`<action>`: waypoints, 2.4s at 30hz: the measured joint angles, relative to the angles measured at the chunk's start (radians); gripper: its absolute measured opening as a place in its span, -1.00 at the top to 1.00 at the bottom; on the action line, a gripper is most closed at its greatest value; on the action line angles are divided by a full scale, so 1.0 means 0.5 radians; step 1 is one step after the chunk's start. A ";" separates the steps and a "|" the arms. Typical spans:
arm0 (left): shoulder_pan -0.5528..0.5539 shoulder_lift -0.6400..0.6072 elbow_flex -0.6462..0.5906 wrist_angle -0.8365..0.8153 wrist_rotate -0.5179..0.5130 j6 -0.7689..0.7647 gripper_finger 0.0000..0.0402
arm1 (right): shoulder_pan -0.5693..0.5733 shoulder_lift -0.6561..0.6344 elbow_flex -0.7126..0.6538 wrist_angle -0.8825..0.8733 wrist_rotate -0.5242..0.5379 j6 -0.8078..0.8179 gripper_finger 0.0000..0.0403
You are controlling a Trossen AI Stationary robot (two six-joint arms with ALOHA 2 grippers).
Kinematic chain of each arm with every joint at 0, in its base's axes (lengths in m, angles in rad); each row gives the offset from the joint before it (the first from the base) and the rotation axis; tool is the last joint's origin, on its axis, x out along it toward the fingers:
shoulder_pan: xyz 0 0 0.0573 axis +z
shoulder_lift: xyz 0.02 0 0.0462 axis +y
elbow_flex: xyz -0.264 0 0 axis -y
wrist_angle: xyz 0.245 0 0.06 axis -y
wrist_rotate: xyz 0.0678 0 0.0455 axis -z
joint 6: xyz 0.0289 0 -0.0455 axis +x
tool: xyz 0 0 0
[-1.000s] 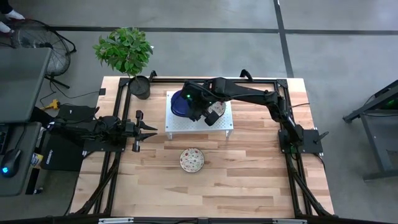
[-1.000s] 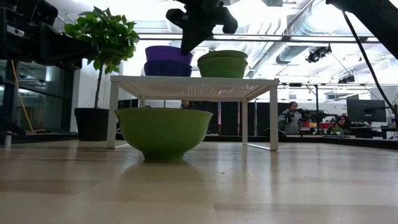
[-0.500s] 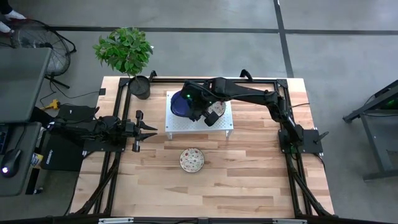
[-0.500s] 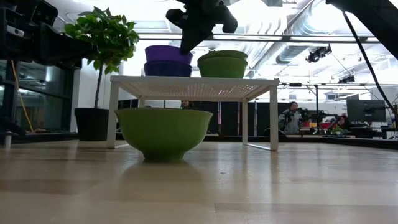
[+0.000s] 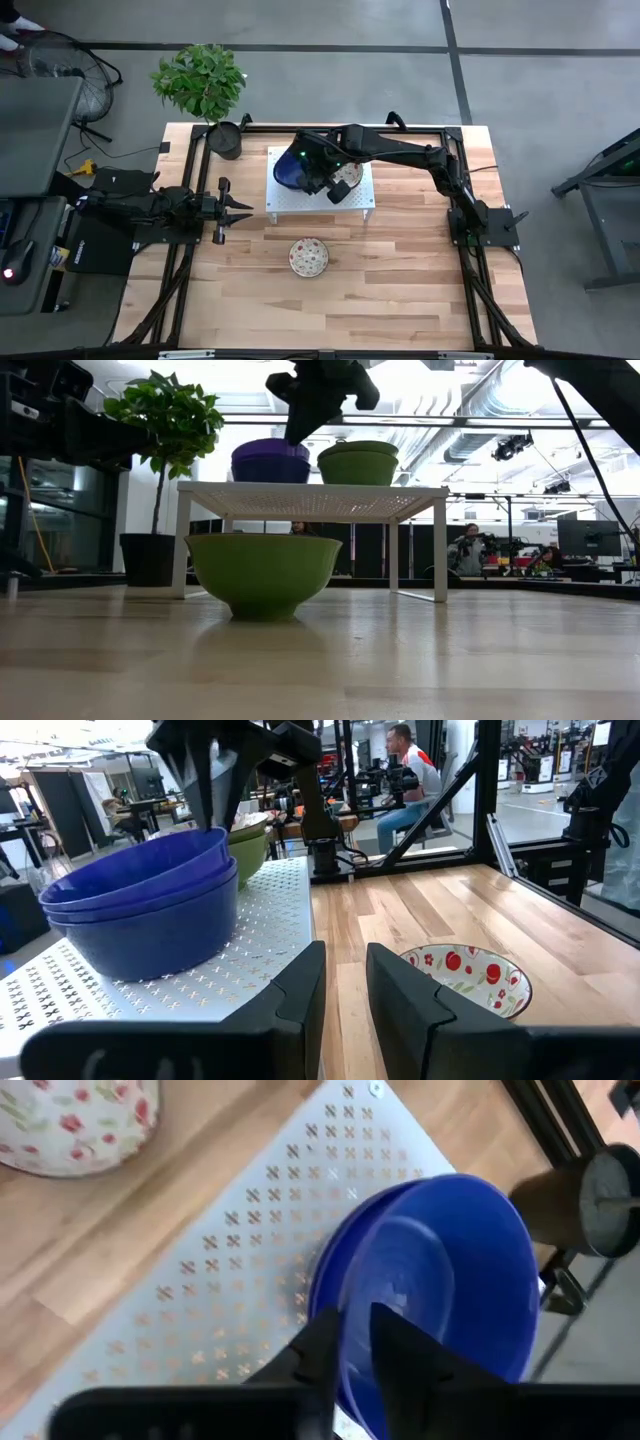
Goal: Pick & Place Mini bowls
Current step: Stack the violet bowl on top of the violet bowl on the shelf
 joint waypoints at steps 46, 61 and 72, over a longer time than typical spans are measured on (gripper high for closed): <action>0.000 0.000 0.000 0.000 0.000 0.000 0.64 | 0.450 -0.072 -0.001 0.355 1.037 1.917 0.87; 0.000 0.001 0.000 -0.001 0.000 0.000 0.64 | 0.585 -0.086 -0.570 1.215 1.822 2.181 0.98; 0.000 0.000 0.000 -0.001 0.000 0.000 0.64 | 0.635 -0.087 -0.826 1.481 2.081 2.566 1.00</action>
